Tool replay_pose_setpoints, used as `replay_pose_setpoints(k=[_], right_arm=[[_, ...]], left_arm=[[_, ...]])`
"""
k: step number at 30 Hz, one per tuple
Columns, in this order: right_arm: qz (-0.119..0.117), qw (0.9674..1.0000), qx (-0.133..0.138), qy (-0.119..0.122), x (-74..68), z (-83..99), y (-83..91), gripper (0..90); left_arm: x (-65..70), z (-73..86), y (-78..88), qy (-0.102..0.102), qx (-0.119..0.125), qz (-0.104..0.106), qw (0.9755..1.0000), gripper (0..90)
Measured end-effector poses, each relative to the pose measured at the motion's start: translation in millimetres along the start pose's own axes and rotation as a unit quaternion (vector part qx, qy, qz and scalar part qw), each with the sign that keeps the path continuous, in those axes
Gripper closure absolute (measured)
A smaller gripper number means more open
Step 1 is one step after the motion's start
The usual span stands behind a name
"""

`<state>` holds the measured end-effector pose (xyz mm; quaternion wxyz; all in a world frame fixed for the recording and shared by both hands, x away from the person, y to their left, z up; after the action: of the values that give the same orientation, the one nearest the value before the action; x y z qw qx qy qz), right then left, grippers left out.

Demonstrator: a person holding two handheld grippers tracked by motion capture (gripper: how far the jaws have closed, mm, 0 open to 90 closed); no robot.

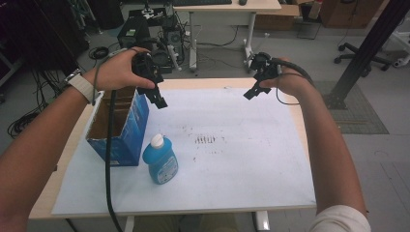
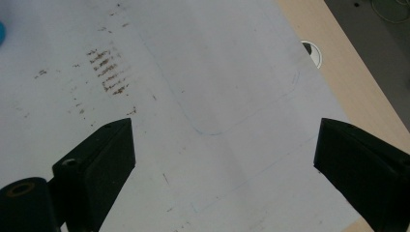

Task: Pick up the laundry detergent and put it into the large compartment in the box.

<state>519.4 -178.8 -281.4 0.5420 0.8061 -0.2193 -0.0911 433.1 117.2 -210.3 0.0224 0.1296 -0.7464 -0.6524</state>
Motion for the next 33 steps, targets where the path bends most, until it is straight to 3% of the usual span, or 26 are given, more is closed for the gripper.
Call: replay_pose_setpoints(k=[1, 8, 12, 21, 33], right_arm=[[-0.001, 1.0000, 0.002, -0.001, -0.5, 0.1, 0.5, 8.0], [0.001, 1.0000, 0.004, -0.004, 0.3, 1.8, 2.4, 8.1], [0.002, 1.0000, 0.005, -0.008, -0.8, 0.7, 2.6, 7.8], [0.007, 0.9999, -0.005, -0.012, -2.8, 1.6, 3.1, 6.6], [0.010, 0.9999, -0.007, -0.009, -3.5, 3.1, 3.4, 6.9]], left_arm=[[1.2, 0.0, 0.2, 0.010, 0.006, 0.002, 0.9999, 9.4], [2.2, -1.9, 4.2, 0.015, 0.007, 0.002, 0.9999, 9.4], [4.3, -2.8, 3.8, 0.024, 0.001, -0.008, 0.9997, 9.0], [8.6, -5.1, 12.4, 0.066, -0.003, -0.015, 0.9977, 7.2], [12.9, -0.9, 19.4, 0.094, -0.012, -0.018, 0.9953, 7.5]])
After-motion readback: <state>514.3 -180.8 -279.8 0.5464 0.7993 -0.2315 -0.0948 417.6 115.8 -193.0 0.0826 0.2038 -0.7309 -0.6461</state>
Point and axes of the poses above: each handheld gripper's, and its own axes: y roughly backward along the jaws, z roughly out of its underside, x roughly to its right, the point moved 4 cm from there along -y, roughly forward along the jaws, and after that the axes turned 2 degrees about -x, right-handed, at the moved point
